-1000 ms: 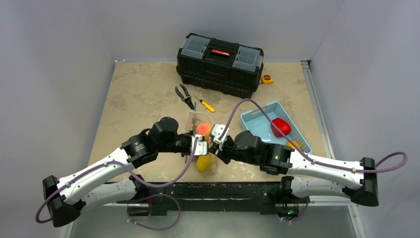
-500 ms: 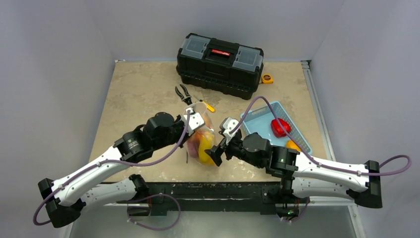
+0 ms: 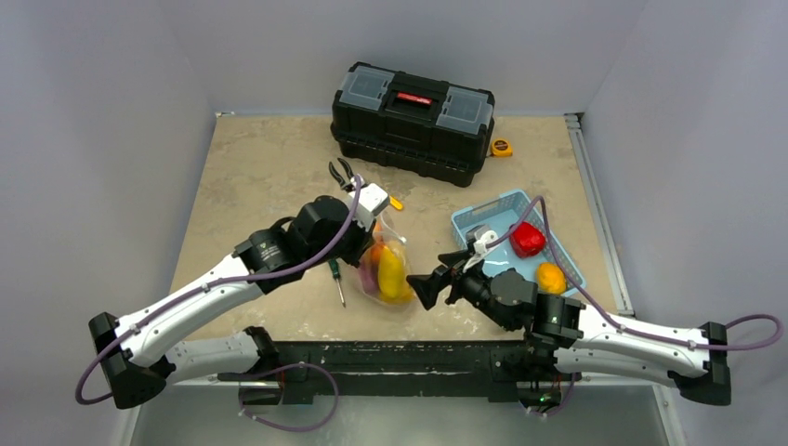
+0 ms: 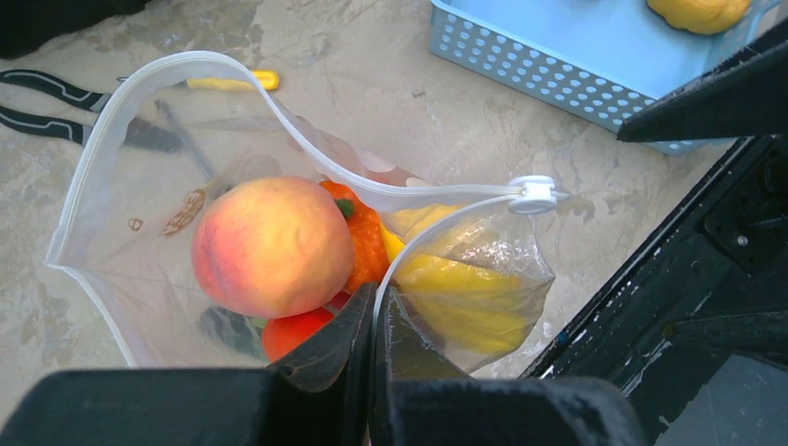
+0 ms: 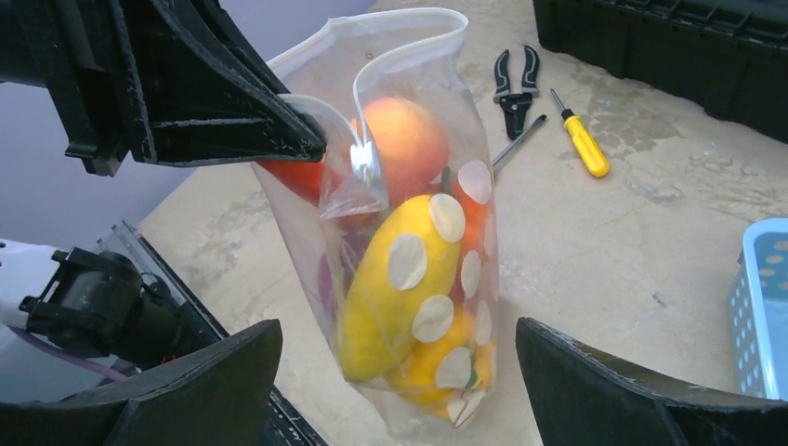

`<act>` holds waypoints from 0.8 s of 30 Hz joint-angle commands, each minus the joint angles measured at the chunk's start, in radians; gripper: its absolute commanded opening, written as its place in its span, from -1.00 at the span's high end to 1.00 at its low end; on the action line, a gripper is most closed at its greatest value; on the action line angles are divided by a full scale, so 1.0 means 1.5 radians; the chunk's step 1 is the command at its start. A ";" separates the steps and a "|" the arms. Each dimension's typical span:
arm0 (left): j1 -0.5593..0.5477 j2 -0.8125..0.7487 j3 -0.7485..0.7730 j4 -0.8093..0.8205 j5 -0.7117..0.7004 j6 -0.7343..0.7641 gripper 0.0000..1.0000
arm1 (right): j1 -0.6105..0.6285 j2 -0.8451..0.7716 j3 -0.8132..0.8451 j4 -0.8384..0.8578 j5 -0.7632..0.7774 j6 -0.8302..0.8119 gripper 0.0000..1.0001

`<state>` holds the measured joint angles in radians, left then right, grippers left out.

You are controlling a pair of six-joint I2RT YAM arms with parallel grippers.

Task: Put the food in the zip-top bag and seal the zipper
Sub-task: Adjust the zipper food storage bag at the center of the board.

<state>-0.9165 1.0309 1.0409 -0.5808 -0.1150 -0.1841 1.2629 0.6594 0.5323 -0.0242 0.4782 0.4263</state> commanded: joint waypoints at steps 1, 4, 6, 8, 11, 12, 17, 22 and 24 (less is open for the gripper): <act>0.002 0.023 0.049 0.011 -0.048 -0.016 1.00 | 0.002 -0.004 0.020 -0.042 0.055 0.054 -0.98; 0.002 0.026 0.042 0.019 -0.044 0.000 1.00 | 0.002 -0.020 0.013 -0.039 0.053 0.031 -0.98; 0.002 0.023 0.021 0.031 -0.039 0.013 1.00 | 0.002 -0.046 -0.013 0.004 0.036 0.009 -0.98; 0.002 0.012 -0.008 0.055 -0.039 0.020 1.00 | 0.000 -0.075 -0.051 0.078 0.006 -0.009 -0.97; 0.003 -0.001 -0.010 0.048 -0.032 0.034 1.00 | -0.007 -0.082 -0.070 0.117 -0.035 -0.020 -0.98; 0.003 -0.007 -0.014 0.051 -0.034 0.039 1.00 | -0.012 -0.074 -0.070 0.122 -0.051 -0.024 -0.98; 0.019 -0.009 -0.015 0.046 -0.013 0.042 1.00 | -0.072 0.021 -0.043 0.153 -0.184 -0.043 -0.98; 0.040 -0.008 -0.009 0.036 0.016 0.033 1.00 | -0.110 0.058 -0.042 0.229 -0.297 -0.083 -0.98; 0.042 -0.011 -0.010 0.036 0.022 0.031 1.00 | -0.125 0.076 -0.037 0.249 -0.306 -0.097 -0.92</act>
<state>-0.8677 1.0294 1.0149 -0.5407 -0.1143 -0.1383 1.1061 0.7544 0.4343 0.2020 0.1379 0.3485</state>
